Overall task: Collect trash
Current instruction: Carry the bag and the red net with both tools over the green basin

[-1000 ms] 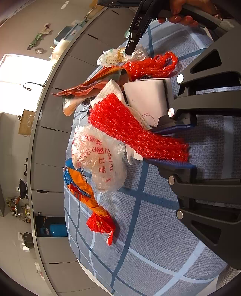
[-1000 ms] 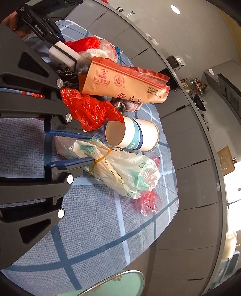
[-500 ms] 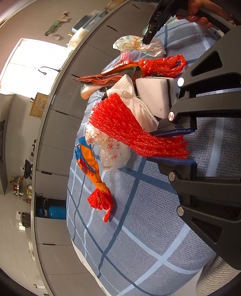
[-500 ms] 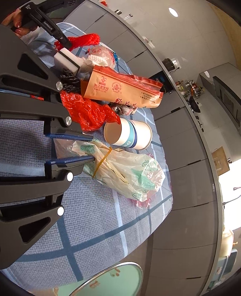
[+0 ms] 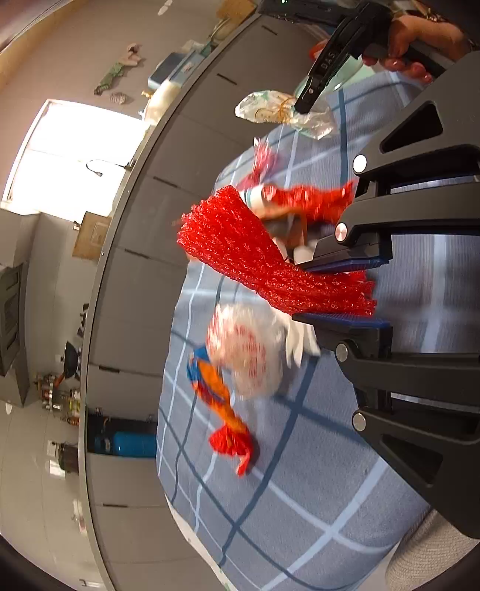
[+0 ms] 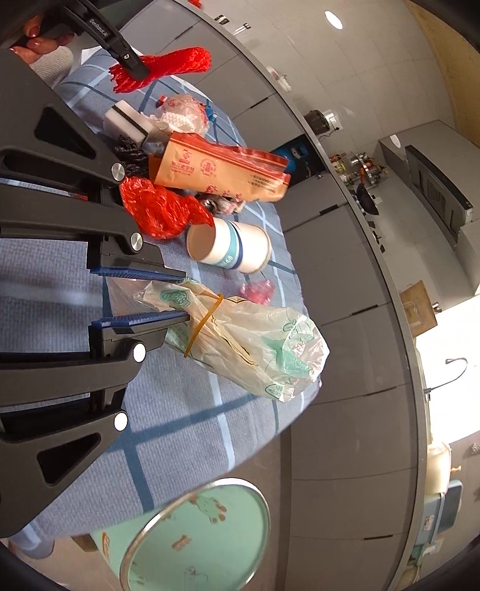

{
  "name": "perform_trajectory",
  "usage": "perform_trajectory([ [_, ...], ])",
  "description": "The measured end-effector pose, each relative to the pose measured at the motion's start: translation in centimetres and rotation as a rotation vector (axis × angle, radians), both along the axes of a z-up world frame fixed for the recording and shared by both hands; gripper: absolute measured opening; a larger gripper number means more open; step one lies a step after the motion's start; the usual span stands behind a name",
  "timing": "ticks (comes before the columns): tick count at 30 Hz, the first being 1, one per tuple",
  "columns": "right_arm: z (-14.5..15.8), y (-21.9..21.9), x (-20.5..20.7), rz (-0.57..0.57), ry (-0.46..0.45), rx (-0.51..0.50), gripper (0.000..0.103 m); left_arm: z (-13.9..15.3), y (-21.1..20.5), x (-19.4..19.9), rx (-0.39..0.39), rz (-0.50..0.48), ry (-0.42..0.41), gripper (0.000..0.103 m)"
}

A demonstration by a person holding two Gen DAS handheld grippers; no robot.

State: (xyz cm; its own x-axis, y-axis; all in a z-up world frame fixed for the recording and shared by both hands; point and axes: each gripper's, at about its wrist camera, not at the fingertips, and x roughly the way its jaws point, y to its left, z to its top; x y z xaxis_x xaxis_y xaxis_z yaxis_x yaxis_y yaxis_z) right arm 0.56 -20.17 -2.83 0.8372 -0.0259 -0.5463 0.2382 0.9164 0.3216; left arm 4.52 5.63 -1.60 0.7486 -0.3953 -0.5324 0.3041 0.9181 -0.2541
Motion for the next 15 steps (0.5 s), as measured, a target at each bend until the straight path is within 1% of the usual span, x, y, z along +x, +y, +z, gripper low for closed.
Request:
perform_trajectory([
  [2, 0.4, -0.8, -0.5, -0.019, -0.004, -0.003, 0.017, 0.4, -1.7, -0.2, -0.010, -0.040, 0.006, 0.020],
  [7, 1.1, -3.5, -2.3, -0.081, -0.006, -0.027, 0.017, 0.6, -6.1, -0.6, 0.004, -0.118, 0.002, 0.020],
  [15, 1.4, -8.5, -5.2, -0.182, -0.004, -0.026, 0.017, 0.6, -13.7, -1.0, 0.009, -0.246, 0.016, 0.020],
])
